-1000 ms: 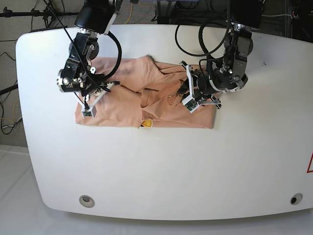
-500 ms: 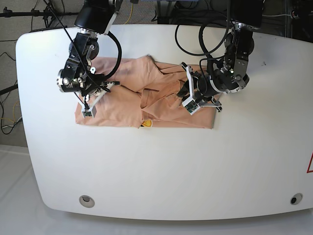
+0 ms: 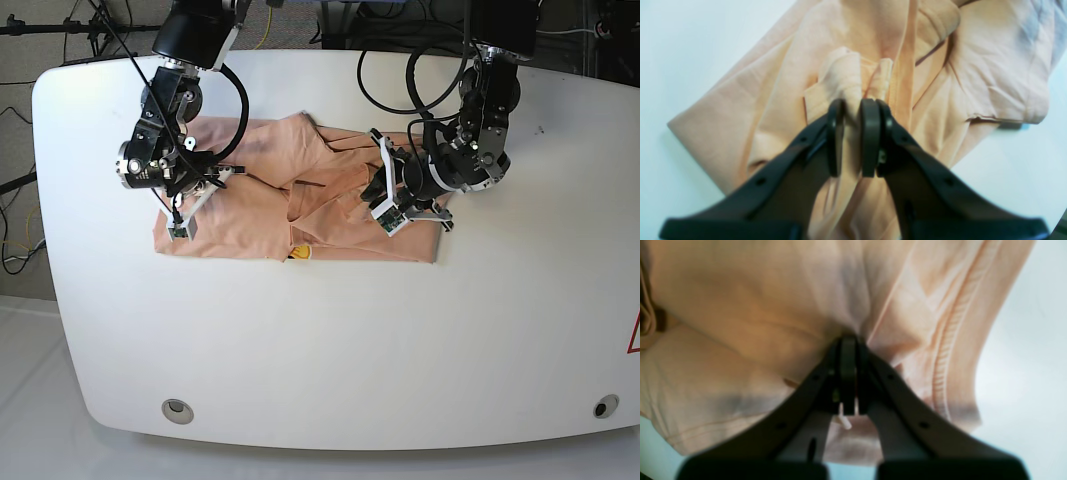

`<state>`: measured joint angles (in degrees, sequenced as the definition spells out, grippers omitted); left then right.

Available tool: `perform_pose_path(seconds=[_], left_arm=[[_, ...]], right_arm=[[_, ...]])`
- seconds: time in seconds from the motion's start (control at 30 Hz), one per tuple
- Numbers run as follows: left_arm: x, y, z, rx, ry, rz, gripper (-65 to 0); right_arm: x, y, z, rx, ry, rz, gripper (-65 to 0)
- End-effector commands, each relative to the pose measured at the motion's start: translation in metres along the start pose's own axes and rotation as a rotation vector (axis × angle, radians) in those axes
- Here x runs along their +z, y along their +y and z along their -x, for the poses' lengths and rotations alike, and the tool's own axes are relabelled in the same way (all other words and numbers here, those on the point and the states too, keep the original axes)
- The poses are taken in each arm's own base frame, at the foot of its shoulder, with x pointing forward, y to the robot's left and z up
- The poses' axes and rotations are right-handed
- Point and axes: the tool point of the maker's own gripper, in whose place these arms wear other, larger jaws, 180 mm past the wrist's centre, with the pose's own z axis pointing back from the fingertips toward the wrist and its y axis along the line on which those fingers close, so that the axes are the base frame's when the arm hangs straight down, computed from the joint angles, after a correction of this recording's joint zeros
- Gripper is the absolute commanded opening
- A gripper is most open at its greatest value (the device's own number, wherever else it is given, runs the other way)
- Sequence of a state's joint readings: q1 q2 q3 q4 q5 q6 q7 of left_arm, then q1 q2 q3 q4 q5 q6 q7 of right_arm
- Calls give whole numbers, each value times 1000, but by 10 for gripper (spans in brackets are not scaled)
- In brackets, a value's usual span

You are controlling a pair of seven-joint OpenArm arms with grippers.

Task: Fold the T-shirt properly

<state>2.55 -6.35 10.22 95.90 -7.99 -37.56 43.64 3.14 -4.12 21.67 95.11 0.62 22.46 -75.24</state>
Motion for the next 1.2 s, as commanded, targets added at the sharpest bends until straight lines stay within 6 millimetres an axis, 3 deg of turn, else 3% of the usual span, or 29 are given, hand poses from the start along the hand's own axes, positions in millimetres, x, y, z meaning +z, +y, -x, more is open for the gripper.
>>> perform_pose_path(seconds=[0.0,0.4,0.63,0.73,0.87,0.93,1.17], left_arm=[[3,1,-19,-13,-60,0,-573],[2,3,-16,-4,-52,-8,-572],[-6,14,-1,92,-14,-59,-563],[-10,20,-3,98,-8,-70,-500],[-15,17,-3,97,3,-63,-349],[-15,17,-2,107,4,-70,-306],[-16,20,-4,122,1,-86,-300]], right_arm=[[0,1,2,2,17,1,-650],[0,0,2,2,18,1,-650],[-1,5,2,-1,18,-10,-650],[-1,6,2,-2,18,-11,-650],[-1,6,2,-2,18,-11,-650],[-1,6,2,-2,18,-11,-650],[-1,6,2,-2,18,-11,-650]])
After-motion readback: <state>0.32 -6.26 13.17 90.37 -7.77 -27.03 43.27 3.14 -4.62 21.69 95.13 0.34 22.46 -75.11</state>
